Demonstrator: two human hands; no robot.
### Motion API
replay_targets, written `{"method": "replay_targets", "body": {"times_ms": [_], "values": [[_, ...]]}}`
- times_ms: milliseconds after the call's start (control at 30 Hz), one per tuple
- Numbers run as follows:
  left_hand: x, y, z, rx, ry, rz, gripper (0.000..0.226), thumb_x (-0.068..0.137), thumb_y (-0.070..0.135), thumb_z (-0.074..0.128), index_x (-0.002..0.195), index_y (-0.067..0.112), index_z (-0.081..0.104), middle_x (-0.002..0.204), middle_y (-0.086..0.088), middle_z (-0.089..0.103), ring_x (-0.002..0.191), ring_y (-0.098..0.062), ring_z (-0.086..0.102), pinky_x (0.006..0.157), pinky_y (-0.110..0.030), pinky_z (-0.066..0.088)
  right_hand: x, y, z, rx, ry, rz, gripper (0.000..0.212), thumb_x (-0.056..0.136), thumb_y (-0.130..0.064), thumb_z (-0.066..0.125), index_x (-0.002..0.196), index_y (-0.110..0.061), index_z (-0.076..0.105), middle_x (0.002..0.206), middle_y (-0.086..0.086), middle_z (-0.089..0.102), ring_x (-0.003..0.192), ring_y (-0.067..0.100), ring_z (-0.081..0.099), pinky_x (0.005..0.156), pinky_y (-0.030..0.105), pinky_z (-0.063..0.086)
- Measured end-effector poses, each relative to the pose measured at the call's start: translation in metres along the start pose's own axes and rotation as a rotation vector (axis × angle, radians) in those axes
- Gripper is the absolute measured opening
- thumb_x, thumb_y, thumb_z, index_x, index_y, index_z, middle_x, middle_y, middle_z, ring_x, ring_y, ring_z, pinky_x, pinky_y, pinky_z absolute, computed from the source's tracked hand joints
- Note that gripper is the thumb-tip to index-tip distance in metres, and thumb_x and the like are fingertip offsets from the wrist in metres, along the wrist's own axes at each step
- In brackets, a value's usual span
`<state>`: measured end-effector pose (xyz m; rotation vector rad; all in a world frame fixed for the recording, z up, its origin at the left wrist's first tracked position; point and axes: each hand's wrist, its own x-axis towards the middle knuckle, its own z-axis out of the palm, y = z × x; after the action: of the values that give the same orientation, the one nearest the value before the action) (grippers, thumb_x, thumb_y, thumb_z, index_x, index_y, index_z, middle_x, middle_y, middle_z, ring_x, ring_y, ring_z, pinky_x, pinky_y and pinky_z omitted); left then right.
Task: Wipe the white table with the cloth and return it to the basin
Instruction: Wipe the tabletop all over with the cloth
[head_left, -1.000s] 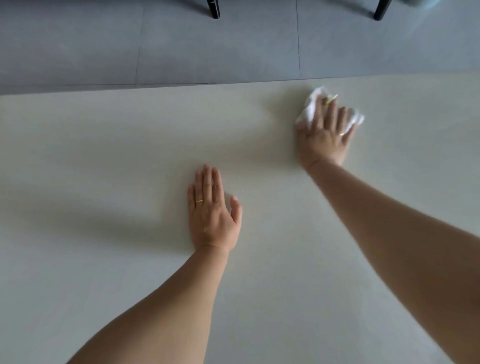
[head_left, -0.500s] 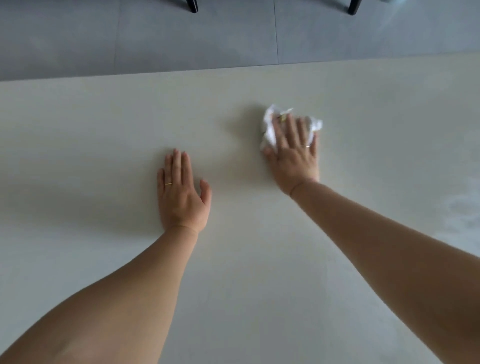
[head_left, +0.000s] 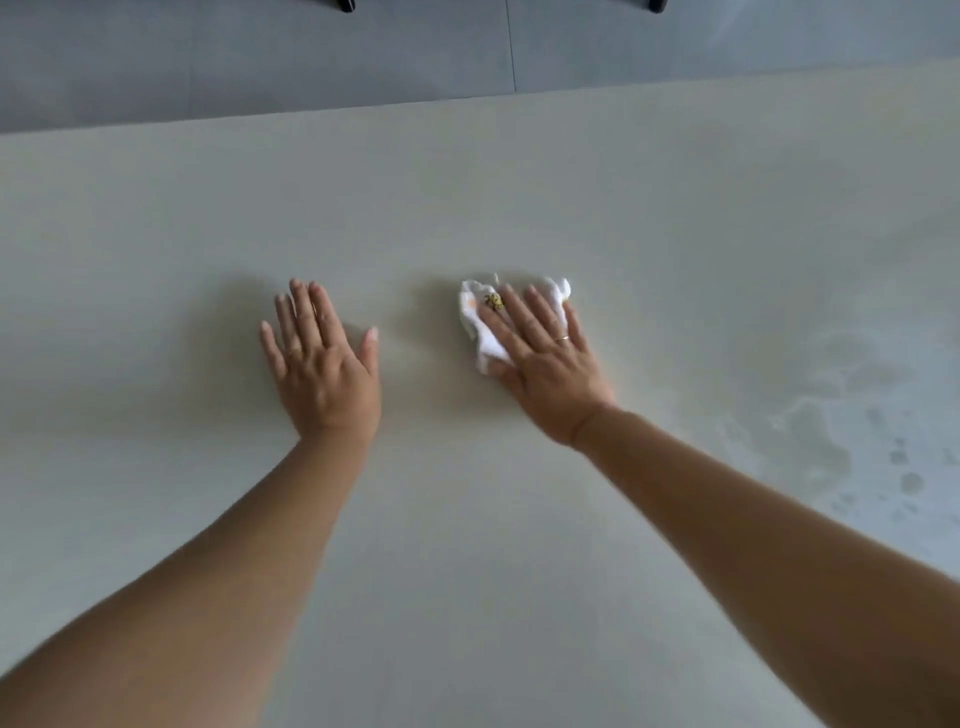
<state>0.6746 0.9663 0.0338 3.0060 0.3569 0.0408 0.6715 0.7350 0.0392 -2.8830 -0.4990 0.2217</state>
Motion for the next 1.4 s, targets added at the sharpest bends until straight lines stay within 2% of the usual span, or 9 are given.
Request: {"method": "replay_targets", "body": {"times_ms": [67,200,333,467,667,867,1067,1267,1400], "values": [[-0.039,0.003,-0.005,-0.024,0.013,0.039,0.065,0.098,0.042,0.032,0.148,0.003,0.023,0.156,-0.016,0.022,0.145,-0.03,0.019,0.117,-0.046,0.009,-0.008,0.035,-0.007,-0.017,-0.004,0.092,0.055,0.1,-0.045,0.033,0.15,-0.031,0.018,0.159,-0.001,0.015,0.148,0.022,0.006,0.119,0.039,-0.001],[-0.132,0.013,-0.003,-0.077,-0.075,0.186,0.066,0.096,0.044,0.03,0.147,0.003,0.028,0.154,-0.016,0.026,0.143,-0.03,0.024,0.116,-0.044,0.013,-0.018,0.029,-0.001,0.078,0.059,0.56,0.057,0.1,-0.046,0.029,0.152,-0.032,0.009,0.161,0.002,0.006,0.148,0.024,-0.002,0.118,0.043,-0.007],[-0.168,0.018,0.004,-0.083,-0.127,0.195,0.065,0.095,0.044,0.03,0.145,0.002,0.033,0.153,-0.014,0.029,0.142,-0.029,0.026,0.115,-0.045,0.02,-0.052,-0.037,0.016,0.041,0.019,0.317,0.059,0.098,-0.05,0.028,0.152,-0.029,0.015,0.16,0.002,0.012,0.148,0.027,0.004,0.119,0.045,0.0],[-0.166,0.018,0.005,-0.079,-0.139,0.186,0.065,0.093,0.04,0.034,0.146,0.003,0.03,0.155,-0.013,0.027,0.144,-0.027,0.022,0.116,-0.044,0.018,-0.066,0.005,0.008,-0.061,-0.011,-0.032,0.054,0.099,-0.046,0.029,0.149,-0.027,0.026,0.157,0.001,0.022,0.146,0.025,0.016,0.119,0.043,0.01],[-0.169,0.018,0.006,-0.068,-0.135,0.182,0.065,0.092,0.039,0.034,0.147,0.003,0.029,0.155,-0.012,0.026,0.144,-0.027,0.02,0.117,-0.043,0.016,-0.069,-0.02,0.019,0.086,0.073,0.545,0.059,0.098,-0.049,0.028,0.152,-0.032,0.011,0.16,0.001,0.008,0.148,0.024,0.0,0.118,0.042,-0.006],[-0.168,0.019,0.004,-0.087,-0.152,0.175,0.066,0.091,0.038,0.033,0.147,0.004,0.029,0.156,-0.011,0.024,0.145,-0.027,0.019,0.116,-0.043,0.015,-0.107,-0.02,0.018,-0.007,-0.02,0.036,0.056,0.097,-0.049,0.028,0.149,-0.028,0.026,0.157,0.002,0.023,0.146,0.024,0.016,0.117,0.047,0.018],[-0.168,0.019,0.005,-0.103,-0.139,0.176,0.065,0.091,0.037,0.033,0.146,0.003,0.03,0.155,-0.012,0.025,0.144,-0.028,0.022,0.116,-0.044,0.016,-0.113,-0.021,0.018,0.084,0.042,0.573,0.06,0.096,-0.054,0.023,0.151,-0.033,0.012,0.16,0.001,0.007,0.148,0.024,0.0,0.119,0.042,-0.004],[-0.167,0.02,0.002,-0.134,-0.112,0.182,0.066,0.087,0.035,0.036,0.144,0.002,0.034,0.154,-0.014,0.029,0.143,-0.031,0.026,0.116,-0.045,0.018,-0.15,-0.044,0.022,0.024,-0.043,0.121,0.056,0.098,-0.05,0.022,0.15,-0.029,0.019,0.158,-0.005,0.008,0.148,0.021,0.006,0.119,0.04,0.001],[-0.169,0.019,0.003,-0.133,-0.108,0.183,0.067,0.088,0.037,0.034,0.146,0.003,0.032,0.155,-0.012,0.027,0.144,-0.029,0.024,0.116,-0.043,0.015,-0.162,-0.018,0.022,0.096,0.029,0.485,0.056,0.099,-0.05,0.026,0.151,-0.034,0.013,0.16,-0.004,0.004,0.147,0.017,-0.003,0.118,0.036,-0.008]]}}
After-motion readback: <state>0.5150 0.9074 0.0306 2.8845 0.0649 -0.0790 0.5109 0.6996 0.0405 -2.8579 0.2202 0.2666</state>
